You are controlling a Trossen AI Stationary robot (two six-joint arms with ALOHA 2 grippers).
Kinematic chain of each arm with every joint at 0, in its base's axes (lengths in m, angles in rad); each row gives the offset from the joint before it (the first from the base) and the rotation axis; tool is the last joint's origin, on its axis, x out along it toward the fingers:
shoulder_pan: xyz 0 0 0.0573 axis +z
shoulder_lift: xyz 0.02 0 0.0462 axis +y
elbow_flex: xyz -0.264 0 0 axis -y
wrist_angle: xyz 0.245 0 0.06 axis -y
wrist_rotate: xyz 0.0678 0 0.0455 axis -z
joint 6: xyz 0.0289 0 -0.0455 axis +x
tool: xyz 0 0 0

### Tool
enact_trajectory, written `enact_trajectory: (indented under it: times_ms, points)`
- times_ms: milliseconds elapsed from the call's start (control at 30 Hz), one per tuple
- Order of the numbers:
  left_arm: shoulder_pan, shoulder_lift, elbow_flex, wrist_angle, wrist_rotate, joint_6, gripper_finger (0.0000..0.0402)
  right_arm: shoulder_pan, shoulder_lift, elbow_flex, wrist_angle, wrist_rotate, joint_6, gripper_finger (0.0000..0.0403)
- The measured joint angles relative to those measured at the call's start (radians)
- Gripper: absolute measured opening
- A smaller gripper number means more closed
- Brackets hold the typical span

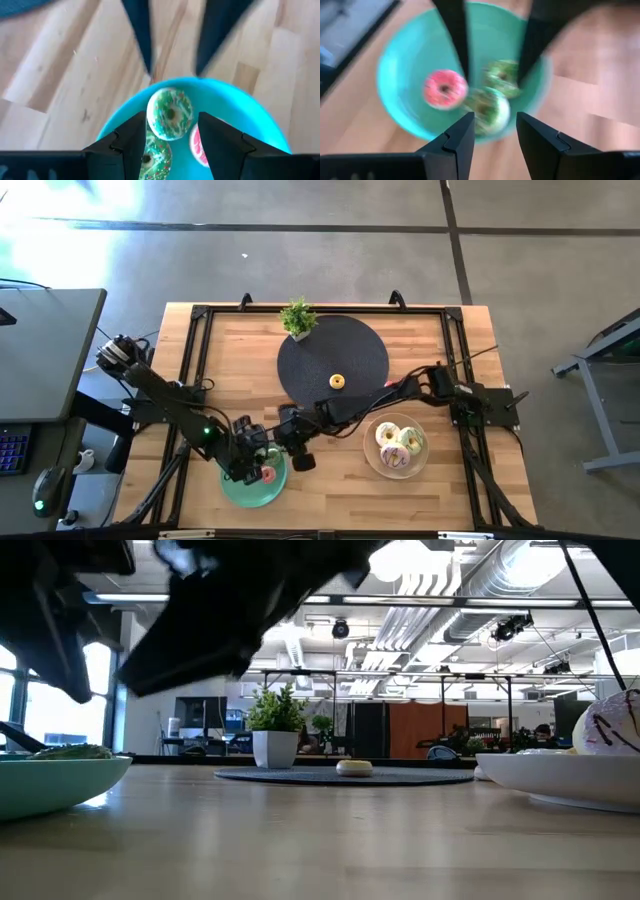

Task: Pick & Place donuts
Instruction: Put the small yellow donut on the blue plate

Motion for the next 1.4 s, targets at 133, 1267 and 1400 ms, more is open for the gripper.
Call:
enact_trajectory:
  times_ms: [133,1267,1400]
  points:
    - [0.001,-0.085,0.000,-0.060,-0.048,-0.003,0.0177,-0.013,-0.101,0.003,-0.207,0.211,-0.094,0.0142]
    - [0.584,-0.196,-0.001,-0.139,-0.136,0.286,0.0177,-0.352,-0.824,-0.976,-0.378,0.389,0.280,0.0141]
    - [0.620,-0.196,-0.001,-0.118,-0.095,0.286,0.0177,-0.355,-0.821,-1.062,-0.339,0.405,0.350,0.0141]
